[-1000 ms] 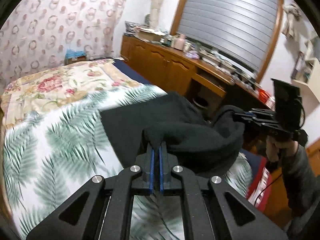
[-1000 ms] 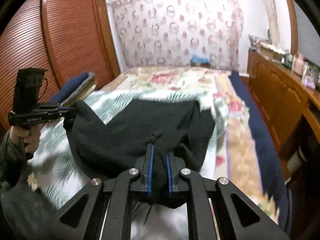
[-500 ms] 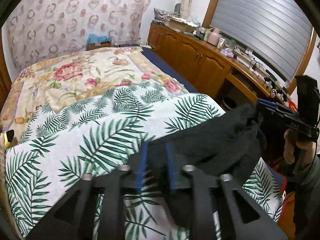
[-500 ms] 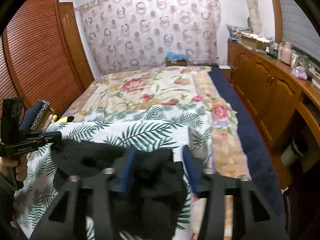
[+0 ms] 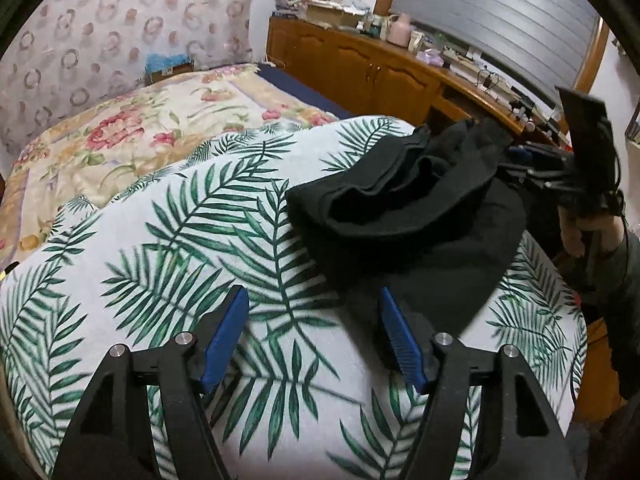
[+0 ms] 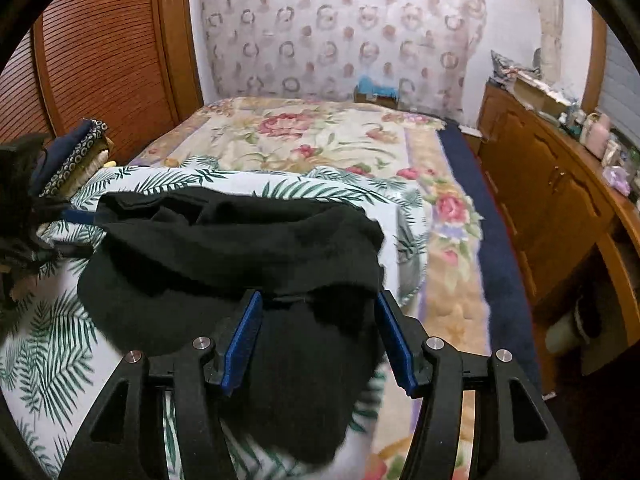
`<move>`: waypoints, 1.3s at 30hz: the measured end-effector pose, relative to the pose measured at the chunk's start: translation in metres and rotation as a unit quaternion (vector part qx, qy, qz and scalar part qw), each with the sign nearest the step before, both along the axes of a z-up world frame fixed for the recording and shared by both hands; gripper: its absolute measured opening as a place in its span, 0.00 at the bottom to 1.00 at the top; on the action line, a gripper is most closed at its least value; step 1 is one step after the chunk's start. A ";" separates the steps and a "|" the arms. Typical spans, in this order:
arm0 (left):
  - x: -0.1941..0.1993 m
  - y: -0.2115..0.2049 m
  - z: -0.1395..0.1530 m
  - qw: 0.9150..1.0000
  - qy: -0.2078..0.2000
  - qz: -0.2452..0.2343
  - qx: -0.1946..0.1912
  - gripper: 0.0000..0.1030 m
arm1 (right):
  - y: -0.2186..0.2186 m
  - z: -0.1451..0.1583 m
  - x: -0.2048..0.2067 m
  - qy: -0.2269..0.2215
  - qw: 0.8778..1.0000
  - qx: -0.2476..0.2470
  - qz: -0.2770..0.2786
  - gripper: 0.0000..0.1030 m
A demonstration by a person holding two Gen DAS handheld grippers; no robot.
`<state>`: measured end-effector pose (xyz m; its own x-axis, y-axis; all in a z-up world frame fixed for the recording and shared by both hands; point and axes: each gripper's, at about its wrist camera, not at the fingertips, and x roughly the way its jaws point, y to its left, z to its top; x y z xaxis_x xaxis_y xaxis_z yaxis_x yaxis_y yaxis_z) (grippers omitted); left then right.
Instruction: Fold small clothes
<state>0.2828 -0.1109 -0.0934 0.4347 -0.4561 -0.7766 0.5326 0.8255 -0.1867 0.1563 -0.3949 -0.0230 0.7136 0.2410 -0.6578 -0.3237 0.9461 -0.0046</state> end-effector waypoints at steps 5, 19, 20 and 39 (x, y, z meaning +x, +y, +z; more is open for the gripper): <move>0.027 -0.010 0.002 1.000 -0.009 0.012 -0.012 0.67 | 0.000 0.012 0.030 -0.014 1.000 0.023 -0.011 0.35; 0.046 0.005 0.009 0.997 -0.015 0.061 -0.036 0.67 | -0.007 0.018 0.010 0.001 0.998 0.037 -0.059 0.78; 0.041 0.001 0.007 0.998 -0.013 0.049 -0.037 0.67 | -0.006 0.014 0.012 0.011 0.998 0.037 -0.054 0.79; 0.052 -0.024 -0.005 0.997 0.027 -0.008 -0.070 0.14 | -0.032 -0.008 0.038 0.040 0.997 0.065 0.009 0.21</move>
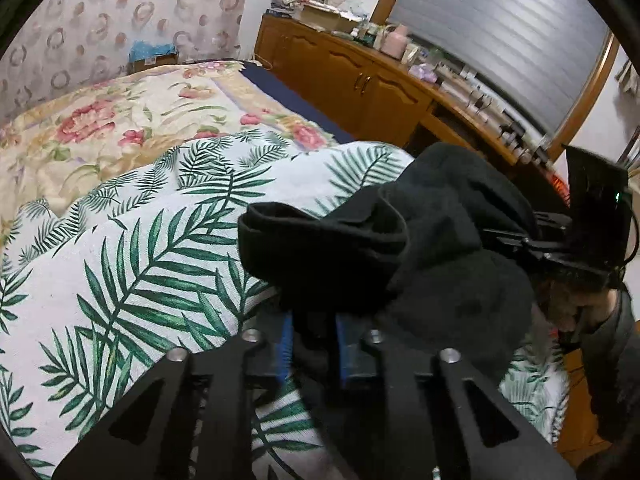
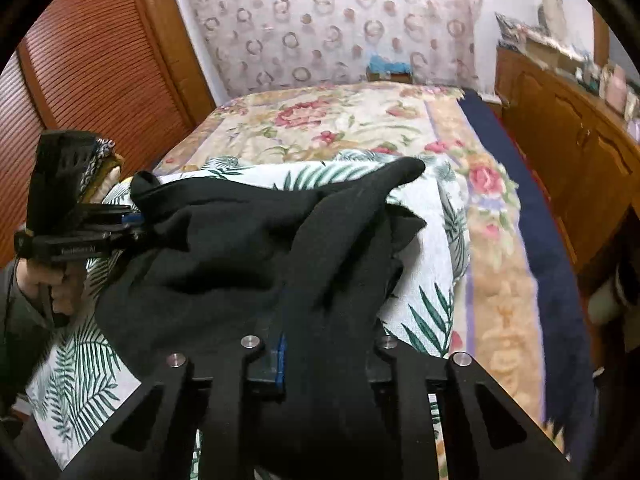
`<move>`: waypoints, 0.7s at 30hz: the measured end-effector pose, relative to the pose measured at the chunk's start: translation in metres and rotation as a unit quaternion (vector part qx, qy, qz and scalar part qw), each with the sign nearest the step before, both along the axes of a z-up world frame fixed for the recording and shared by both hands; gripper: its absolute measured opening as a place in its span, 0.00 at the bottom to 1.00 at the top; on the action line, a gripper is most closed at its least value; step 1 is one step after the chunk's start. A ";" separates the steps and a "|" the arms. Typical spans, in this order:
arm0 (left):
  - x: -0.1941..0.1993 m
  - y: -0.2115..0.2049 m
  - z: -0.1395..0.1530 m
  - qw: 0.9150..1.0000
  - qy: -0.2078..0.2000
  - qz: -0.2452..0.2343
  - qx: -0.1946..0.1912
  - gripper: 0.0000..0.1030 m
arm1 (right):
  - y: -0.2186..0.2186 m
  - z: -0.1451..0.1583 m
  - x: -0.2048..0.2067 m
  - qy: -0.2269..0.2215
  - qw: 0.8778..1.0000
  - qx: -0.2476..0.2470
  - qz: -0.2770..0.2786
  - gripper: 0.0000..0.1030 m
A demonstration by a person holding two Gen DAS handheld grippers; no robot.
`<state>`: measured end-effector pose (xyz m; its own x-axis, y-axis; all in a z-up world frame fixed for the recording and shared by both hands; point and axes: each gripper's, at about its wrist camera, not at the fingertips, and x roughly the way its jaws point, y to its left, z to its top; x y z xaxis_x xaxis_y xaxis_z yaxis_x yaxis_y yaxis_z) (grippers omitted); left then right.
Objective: Fold small clothes
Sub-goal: 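Lift the folded T-shirt with both grippers and carry it toward the navy clothes stack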
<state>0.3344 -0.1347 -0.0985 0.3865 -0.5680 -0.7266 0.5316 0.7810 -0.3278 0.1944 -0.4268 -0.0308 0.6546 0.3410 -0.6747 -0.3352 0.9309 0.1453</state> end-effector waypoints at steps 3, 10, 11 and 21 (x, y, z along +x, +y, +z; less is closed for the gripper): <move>-0.014 0.009 0.020 0.999 -0.027 0.008 -0.023 0.12 | 0.002 0.015 -0.016 -0.039 0.999 -0.003 0.002 0.20; -0.065 0.059 0.091 0.989 -0.116 0.050 -0.075 0.11 | 0.029 0.074 -0.037 -0.123 0.991 -0.029 0.033 0.20; -0.074 0.071 0.102 0.987 -0.131 0.060 -0.075 0.11 | 0.036 0.082 -0.039 -0.132 0.990 -0.032 0.044 0.20; -0.154 0.209 0.161 0.952 -0.223 0.200 -0.062 0.11 | 0.147 0.154 -0.025 -0.218 0.956 -0.058 0.186 0.20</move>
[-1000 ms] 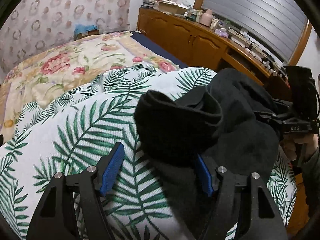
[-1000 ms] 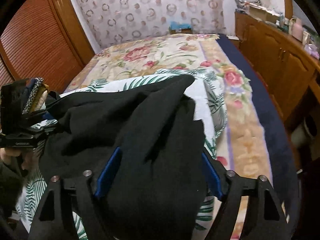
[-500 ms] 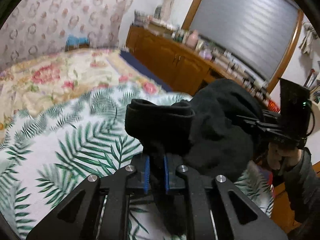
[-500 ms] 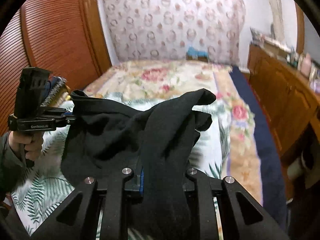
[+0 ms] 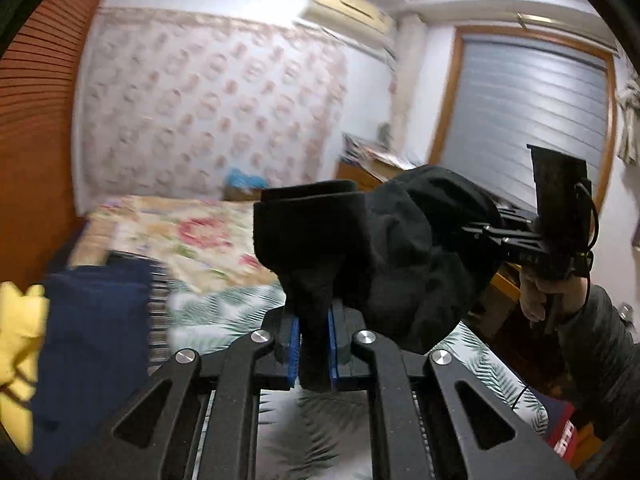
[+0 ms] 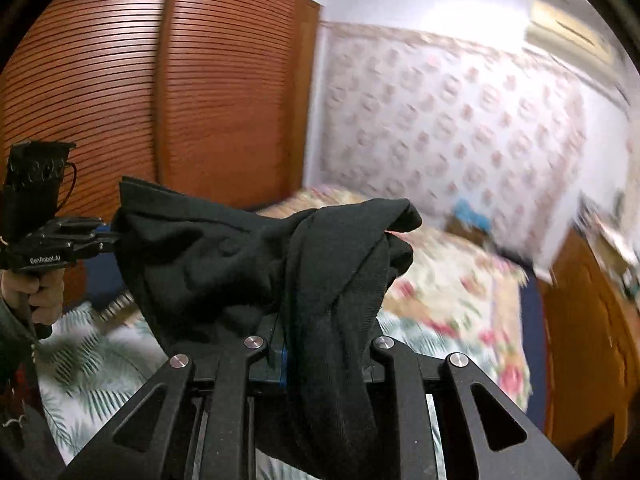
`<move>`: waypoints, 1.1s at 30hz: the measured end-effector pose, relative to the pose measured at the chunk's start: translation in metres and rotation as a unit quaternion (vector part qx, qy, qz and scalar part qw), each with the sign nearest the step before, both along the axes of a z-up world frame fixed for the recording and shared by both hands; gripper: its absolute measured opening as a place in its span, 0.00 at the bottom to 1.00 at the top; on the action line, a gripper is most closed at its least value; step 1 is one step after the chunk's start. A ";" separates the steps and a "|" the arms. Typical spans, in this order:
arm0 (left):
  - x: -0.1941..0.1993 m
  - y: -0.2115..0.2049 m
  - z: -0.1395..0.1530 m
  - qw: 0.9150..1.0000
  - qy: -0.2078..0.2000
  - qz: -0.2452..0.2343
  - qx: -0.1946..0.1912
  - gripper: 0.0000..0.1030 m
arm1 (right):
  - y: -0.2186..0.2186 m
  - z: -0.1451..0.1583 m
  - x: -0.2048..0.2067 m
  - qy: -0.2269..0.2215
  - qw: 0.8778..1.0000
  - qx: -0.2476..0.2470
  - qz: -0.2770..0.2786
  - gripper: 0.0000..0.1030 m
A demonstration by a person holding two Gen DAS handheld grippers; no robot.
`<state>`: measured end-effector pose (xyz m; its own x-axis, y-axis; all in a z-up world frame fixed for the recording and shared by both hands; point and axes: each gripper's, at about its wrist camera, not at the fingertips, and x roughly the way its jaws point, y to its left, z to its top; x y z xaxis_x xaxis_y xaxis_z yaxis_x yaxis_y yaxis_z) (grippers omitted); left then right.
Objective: Fold small clothes
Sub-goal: 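Lift the folded T-shirt with both grippers and carry it toward the navy clothes stack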
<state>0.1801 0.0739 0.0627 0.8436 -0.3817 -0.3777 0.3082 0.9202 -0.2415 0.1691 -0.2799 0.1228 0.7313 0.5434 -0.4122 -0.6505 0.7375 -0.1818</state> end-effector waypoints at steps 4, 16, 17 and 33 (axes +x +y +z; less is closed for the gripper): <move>-0.033 0.045 0.016 0.998 -0.021 0.051 -0.011 0.11 | 0.048 0.027 0.004 -0.028 0.997 -0.014 0.064 0.20; -0.109 0.113 0.036 0.986 -0.026 0.165 -0.014 0.11 | 0.139 0.060 0.064 0.007 0.972 -0.030 0.231 0.20; -0.110 0.112 0.034 0.985 -0.020 0.170 -0.014 0.11 | 0.140 0.058 0.083 0.016 0.970 -0.034 0.239 0.20; -0.031 0.146 -0.071 0.964 0.116 0.241 0.017 0.24 | 0.293 -0.034 0.251 0.053 0.981 -0.096 0.160 0.47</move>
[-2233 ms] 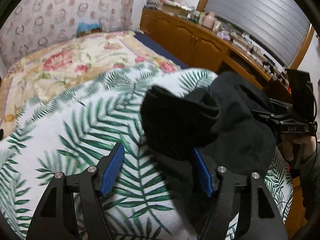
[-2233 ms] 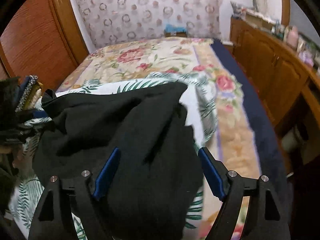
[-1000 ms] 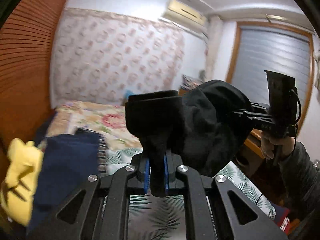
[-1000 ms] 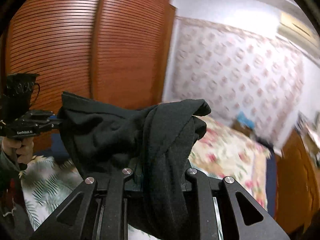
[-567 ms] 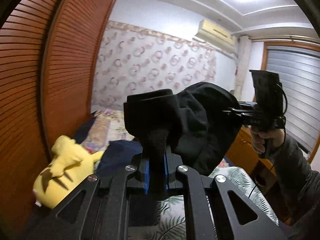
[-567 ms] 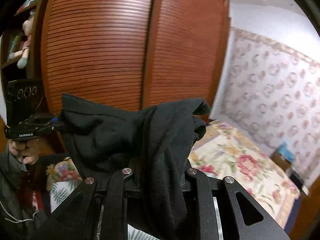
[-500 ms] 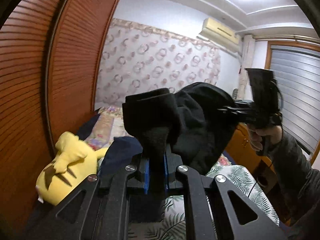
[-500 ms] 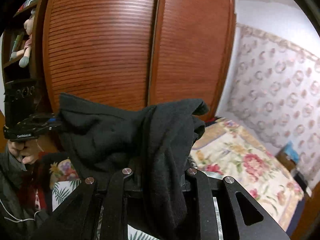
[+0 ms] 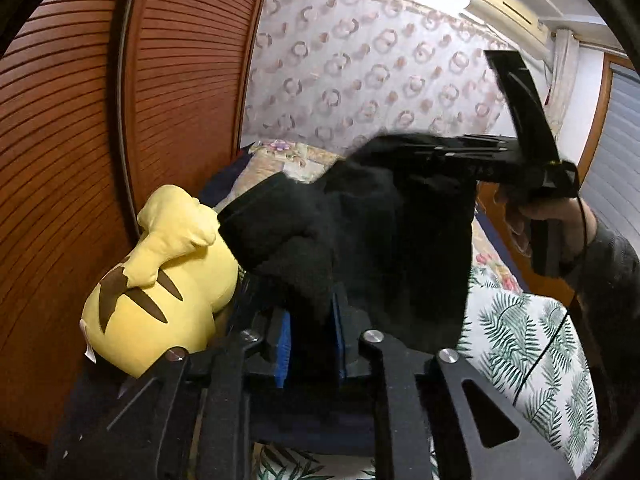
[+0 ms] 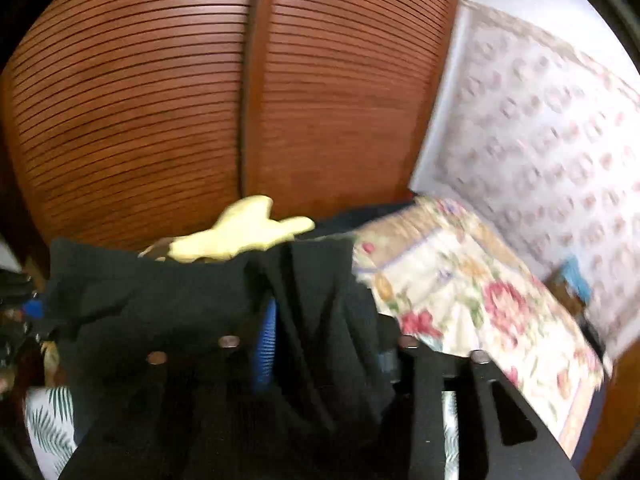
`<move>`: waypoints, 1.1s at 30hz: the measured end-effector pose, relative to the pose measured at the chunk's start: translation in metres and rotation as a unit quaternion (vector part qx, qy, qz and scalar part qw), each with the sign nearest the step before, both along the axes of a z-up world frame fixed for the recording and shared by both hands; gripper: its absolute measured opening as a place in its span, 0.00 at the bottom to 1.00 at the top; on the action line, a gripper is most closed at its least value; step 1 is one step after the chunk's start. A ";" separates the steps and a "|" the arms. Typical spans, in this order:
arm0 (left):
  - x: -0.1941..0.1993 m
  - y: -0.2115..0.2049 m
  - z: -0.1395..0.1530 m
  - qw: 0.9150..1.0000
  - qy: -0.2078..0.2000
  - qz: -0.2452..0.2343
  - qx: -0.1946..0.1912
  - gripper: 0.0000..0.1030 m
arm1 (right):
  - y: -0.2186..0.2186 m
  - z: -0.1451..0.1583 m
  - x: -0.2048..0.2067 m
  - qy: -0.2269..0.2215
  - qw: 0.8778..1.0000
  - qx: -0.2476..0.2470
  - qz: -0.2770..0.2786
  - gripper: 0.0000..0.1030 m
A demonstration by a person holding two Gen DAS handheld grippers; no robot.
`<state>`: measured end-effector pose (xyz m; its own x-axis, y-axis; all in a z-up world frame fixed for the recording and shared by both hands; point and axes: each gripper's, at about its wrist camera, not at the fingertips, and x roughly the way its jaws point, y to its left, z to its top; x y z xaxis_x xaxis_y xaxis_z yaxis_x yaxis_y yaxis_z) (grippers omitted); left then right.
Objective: Fold small clothes
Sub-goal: 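Lift the folded T-shirt with both grippers and carry it toward the navy clothes stack, then place the folded T-shirt on the navy clothes stack and open both grippers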
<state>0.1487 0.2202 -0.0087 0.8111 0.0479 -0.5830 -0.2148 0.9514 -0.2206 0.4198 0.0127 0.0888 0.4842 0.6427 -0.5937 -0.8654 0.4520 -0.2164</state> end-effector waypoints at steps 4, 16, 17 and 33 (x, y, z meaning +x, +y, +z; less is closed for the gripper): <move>-0.013 -0.001 0.006 1.000 -0.025 -0.006 0.016 0.54 | -0.015 0.011 0.000 -0.001 0.998 0.048 -0.038 0.72; -0.040 -0.065 0.031 0.993 -0.084 -0.054 0.068 0.79 | -0.113 -0.012 -0.115 -0.005 0.980 0.140 -0.145 0.73; -0.042 -0.072 0.031 0.992 -0.086 -0.059 0.066 0.79 | -0.118 -0.015 -0.124 -0.005 0.977 0.145 -0.156 0.73; -0.058 -0.164 0.043 0.983 -0.102 -0.128 0.084 0.79 | -0.151 -0.038 -0.273 -0.049 0.927 0.206 -0.309 0.73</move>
<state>0.0903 0.0562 0.0340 0.9082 -0.0910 -0.4085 0.0688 0.9953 -0.0688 0.1469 -0.1385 0.0507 0.8743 0.3872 -0.2928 -0.3987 0.9168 0.0217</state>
